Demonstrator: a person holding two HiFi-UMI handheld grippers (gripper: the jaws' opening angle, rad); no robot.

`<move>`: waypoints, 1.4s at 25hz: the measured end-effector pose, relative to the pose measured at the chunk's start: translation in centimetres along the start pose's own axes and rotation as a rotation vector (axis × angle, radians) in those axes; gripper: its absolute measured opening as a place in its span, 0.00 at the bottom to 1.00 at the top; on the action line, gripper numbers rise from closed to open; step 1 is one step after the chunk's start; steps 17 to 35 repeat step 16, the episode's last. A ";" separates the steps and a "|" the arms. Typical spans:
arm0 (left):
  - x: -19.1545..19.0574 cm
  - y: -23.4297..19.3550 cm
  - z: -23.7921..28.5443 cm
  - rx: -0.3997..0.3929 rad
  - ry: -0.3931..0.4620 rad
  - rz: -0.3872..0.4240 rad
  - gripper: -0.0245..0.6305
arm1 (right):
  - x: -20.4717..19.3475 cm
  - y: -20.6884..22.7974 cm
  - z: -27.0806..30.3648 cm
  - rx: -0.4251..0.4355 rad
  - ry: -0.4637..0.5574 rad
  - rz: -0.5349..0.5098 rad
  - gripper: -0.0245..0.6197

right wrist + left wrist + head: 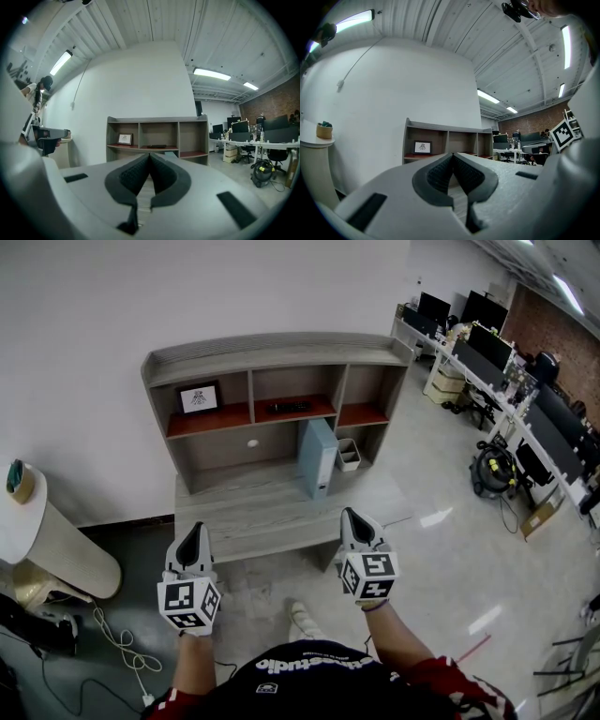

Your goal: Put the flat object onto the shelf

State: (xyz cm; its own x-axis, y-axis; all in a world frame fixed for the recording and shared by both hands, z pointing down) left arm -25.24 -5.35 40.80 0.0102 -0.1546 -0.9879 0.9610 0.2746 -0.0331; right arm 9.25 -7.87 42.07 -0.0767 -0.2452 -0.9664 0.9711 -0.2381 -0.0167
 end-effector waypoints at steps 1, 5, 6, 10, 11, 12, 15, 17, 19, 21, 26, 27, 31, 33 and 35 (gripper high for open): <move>0.0 0.0 -0.1 0.002 0.000 -0.001 0.05 | 0.0 -0.1 0.0 0.001 0.000 0.000 0.04; 0.0 -0.2 -0.2 0.007 -0.001 -0.003 0.05 | 0.1 -0.3 0.1 0.009 0.002 -0.002 0.04; 0.0 -0.3 -0.3 0.008 -0.002 -0.002 0.05 | 0.2 -0.4 0.1 0.010 0.003 -0.001 0.04; -0.1 -0.4 -0.5 0.012 0.001 -0.003 0.05 | 0.1 -0.5 0.2 0.019 0.000 0.000 0.04; -0.1 -0.4 -0.5 0.013 0.001 -0.003 0.05 | 0.1 -0.6 0.2 0.021 -0.001 0.000 0.04; -0.1 -0.5 -0.5 0.014 0.000 -0.004 0.05 | 0.0 -0.7 0.3 0.023 -0.002 0.000 0.04; -0.1 -0.6 -0.6 0.014 0.000 -0.005 0.05 | 0.1 -0.8 0.3 0.027 -0.002 0.001 0.04; -0.1 -0.6 -0.6 0.014 0.000 -0.005 0.05 | 0.1 -0.8 0.2 0.029 -0.001 0.001 0.04; -0.1 -0.6 -0.6 0.014 0.000 -0.005 0.05 | 0.1 -0.8 0.2 0.029 -0.001 0.001 0.04; -0.1 -0.6 -0.6 0.014 0.000 -0.005 0.05 | 0.1 -0.8 0.2 0.029 -0.001 0.001 0.04; -0.1 -0.6 -0.6 0.014 0.000 -0.005 0.05 | 0.1 -0.8 0.2 0.029 -0.001 0.001 0.04; -0.1 -0.6 -0.6 0.014 0.000 -0.005 0.05 | 0.1 -0.8 0.2 0.029 -0.001 0.001 0.04; -0.1 -0.6 -0.6 0.014 0.000 -0.005 0.05 | 0.1 -0.8 0.2 0.029 -0.001 0.001 0.04; -0.1 -0.6 -0.6 0.014 0.000 -0.005 0.05 | 0.1 -0.8 0.2 0.029 -0.001 0.001 0.04; -0.1 -0.6 -0.6 0.014 0.000 -0.005 0.05 | 0.1 -0.8 0.2 0.029 -0.001 0.001 0.04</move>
Point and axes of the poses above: the fingertips, and each gripper's own axes: z forward along the fingers, y to its right, x out of its top, the point moved 8 cm from there along -z, backward along the fingers, and after that the axes turned 10 degrees about -y, right-handed, at the moved point
